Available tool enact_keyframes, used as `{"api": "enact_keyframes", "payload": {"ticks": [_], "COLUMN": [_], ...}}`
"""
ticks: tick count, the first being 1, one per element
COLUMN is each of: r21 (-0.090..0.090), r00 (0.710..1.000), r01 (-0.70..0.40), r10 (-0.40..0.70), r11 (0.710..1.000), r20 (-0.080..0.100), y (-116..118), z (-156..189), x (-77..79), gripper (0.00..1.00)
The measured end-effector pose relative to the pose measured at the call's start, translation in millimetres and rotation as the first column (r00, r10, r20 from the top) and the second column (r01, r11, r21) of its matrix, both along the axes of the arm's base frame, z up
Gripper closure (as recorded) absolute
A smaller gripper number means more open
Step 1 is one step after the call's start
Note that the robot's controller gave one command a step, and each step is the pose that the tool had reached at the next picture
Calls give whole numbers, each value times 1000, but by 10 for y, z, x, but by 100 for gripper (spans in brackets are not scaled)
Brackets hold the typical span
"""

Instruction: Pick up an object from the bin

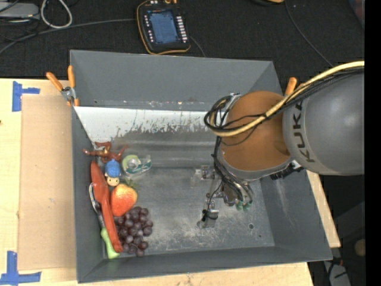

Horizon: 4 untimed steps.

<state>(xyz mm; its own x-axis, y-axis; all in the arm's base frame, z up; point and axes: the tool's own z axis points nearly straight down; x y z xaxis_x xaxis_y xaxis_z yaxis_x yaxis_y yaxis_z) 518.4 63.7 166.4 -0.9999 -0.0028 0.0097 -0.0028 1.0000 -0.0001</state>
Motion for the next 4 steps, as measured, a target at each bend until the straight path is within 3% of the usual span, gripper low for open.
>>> {"api": "enact_keyframes", "payload": {"ticks": [1,2,3,4], "r21": [0,2,-1,10], "r00": [1000,964,958,851], "r01": [4,-265,-286,-526], "r10": [-4,265,286,526], "r11": [1000,964,958,851], "r20": [7,6,12,-1], "y": [-5,957,870,1654], "z": [37,-639,-258,-684], "x": [19,-13,219,-308], "gripper": [0,0,0,0]}}
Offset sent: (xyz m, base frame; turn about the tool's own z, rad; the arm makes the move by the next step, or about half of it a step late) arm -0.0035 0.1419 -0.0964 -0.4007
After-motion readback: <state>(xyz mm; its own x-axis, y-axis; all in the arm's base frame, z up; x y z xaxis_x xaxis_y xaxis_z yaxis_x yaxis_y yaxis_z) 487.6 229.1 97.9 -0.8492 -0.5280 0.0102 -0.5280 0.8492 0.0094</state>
